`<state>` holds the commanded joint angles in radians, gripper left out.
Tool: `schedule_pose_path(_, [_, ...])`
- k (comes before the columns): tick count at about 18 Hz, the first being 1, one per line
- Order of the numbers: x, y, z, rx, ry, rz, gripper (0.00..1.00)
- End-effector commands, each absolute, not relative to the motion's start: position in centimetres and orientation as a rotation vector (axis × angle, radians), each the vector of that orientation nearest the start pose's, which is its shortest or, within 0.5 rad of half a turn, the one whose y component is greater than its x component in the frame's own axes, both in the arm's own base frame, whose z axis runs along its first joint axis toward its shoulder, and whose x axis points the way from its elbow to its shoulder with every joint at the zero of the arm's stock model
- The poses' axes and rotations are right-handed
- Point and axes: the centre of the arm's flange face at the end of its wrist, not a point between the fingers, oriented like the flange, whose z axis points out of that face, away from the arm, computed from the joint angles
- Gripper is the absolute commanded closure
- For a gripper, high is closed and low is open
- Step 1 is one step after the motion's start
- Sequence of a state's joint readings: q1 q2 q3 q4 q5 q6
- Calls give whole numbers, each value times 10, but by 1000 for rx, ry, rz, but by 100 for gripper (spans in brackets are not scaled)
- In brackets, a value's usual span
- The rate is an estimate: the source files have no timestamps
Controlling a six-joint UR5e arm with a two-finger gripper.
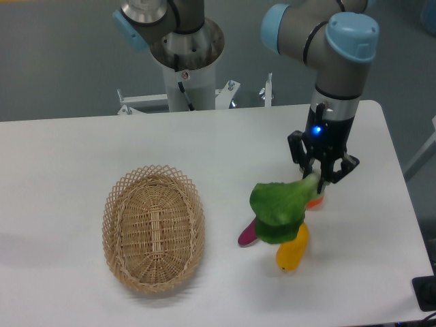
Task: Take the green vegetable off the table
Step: 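Lift the bok choy up off the table by its stem, then hold the bok choy raised above the orange and sweet potato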
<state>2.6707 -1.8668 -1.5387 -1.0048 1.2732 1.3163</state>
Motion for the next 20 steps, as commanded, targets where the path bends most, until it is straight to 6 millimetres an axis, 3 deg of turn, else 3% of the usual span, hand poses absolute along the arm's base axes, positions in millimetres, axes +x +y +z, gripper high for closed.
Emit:
schedule_pose_path(7, [-485,446,407,-2691,279,295,68])
schedule_pose_path(20, [-484,446,410,-2688,278,302,68])
